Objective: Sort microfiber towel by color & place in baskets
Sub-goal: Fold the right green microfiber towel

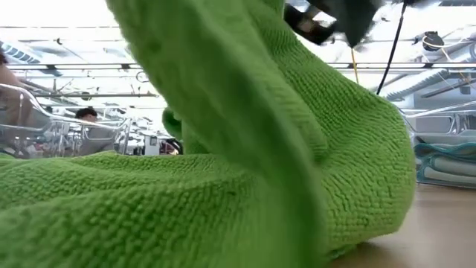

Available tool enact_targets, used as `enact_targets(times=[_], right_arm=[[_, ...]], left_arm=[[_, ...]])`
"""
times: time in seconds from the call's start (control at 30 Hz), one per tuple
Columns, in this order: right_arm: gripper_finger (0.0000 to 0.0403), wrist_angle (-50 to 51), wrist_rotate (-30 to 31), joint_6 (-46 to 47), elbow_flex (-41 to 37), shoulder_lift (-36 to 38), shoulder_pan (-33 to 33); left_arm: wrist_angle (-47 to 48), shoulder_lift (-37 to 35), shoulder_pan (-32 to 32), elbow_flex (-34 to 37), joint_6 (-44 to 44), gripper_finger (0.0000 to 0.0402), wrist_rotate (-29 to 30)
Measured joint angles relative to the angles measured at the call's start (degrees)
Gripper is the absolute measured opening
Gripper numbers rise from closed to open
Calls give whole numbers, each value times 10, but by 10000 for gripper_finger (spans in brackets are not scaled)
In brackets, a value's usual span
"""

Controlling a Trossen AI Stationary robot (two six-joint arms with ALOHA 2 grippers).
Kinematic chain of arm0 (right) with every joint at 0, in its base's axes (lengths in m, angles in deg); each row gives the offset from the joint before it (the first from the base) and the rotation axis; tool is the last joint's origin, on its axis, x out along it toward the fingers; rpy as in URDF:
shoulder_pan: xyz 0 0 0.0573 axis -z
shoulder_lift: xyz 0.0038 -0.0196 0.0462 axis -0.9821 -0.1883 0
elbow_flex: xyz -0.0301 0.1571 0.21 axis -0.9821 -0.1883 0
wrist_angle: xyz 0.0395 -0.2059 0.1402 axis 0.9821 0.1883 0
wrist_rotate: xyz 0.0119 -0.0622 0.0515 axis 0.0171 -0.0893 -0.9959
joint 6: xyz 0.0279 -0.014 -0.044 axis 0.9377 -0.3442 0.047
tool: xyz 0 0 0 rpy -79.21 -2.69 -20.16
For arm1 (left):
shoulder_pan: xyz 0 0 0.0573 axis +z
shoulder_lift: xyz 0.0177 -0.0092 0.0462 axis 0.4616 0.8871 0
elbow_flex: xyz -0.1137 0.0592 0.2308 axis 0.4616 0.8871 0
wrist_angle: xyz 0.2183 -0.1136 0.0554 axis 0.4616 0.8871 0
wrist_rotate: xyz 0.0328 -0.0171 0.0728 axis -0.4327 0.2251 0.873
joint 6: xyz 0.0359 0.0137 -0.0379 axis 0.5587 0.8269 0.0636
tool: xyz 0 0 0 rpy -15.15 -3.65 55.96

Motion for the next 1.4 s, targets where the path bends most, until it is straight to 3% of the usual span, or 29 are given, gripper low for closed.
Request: enact_targets(times=[0.17, 0.37, 0.43, 0.77, 1.17, 1.3, 1.4], right_arm=[[146, -170, 34, -1, -26, 0, -8], [170, -183, 203, 115, -27, 0, 5], [182, -191, 229, 121, -27, 0, 6], [208, -277, 209, 159, -27, -53, -1], [208, -298, 227, 177, -26, -132, -29], [195, -298, 229, 160, -26, -138, -30], [162, -298, 239, 149, -26, -138, -30]], left_arm=[[-94, 33, -4, -1, -11, 16, -13], [-102, 53, -16, 0, -40, 5, -26], [-102, 53, -20, 0, -41, 11, -25], [-13, 55, -32, 0, -36, 8, -23], [-12, 55, -42, 0, -56, 8, -13], [-13, 55, -50, 0, -67, 18, 2], [-13, 55, -55, 0, -69, 13, 7]])
